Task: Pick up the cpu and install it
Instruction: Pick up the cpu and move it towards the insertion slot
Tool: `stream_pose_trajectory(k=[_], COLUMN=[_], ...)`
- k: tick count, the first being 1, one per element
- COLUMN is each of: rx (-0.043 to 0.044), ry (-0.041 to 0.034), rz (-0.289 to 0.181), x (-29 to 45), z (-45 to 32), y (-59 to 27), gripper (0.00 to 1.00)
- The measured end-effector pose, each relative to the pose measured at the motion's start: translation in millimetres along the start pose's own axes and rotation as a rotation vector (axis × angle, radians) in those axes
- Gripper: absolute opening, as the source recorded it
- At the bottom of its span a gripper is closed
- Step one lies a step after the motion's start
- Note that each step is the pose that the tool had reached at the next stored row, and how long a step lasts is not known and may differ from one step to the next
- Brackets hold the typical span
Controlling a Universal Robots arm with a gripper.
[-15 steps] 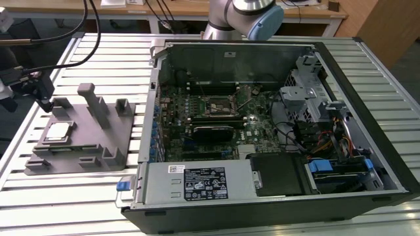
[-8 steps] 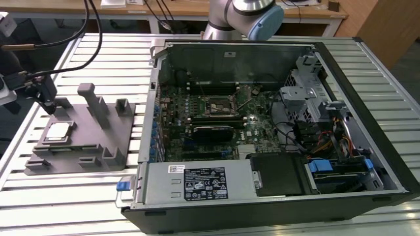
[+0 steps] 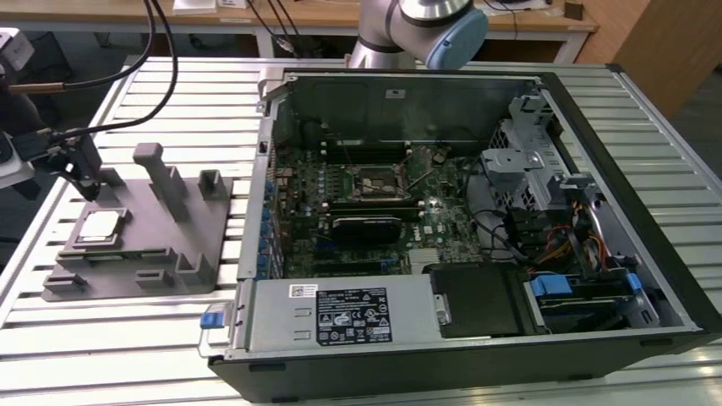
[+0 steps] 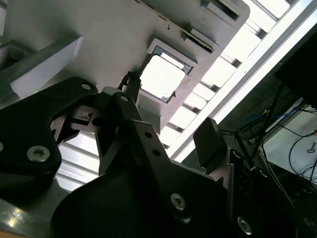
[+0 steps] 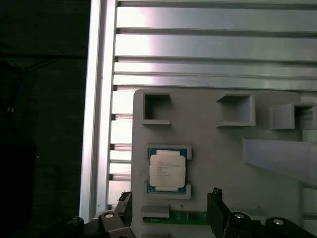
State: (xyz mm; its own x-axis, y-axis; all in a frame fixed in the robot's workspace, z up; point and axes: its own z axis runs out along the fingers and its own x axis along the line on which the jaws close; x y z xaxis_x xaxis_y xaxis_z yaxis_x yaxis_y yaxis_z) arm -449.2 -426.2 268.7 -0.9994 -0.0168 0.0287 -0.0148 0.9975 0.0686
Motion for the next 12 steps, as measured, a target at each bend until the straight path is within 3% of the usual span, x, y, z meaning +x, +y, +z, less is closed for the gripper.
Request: stream_pose_trajectory(k=[3,8,12], rx=[0.0,0.0023,0.0058], ry=[-0.0025,-0.0202,-0.02], rz=[0.0,-0.001,-0.002], x=[0.0,-0.2,-1.1], z=[0.6,4.5,11.6], y=[0.0,-0.3,-0.7], gripper=[0.7,0.7,0.7])
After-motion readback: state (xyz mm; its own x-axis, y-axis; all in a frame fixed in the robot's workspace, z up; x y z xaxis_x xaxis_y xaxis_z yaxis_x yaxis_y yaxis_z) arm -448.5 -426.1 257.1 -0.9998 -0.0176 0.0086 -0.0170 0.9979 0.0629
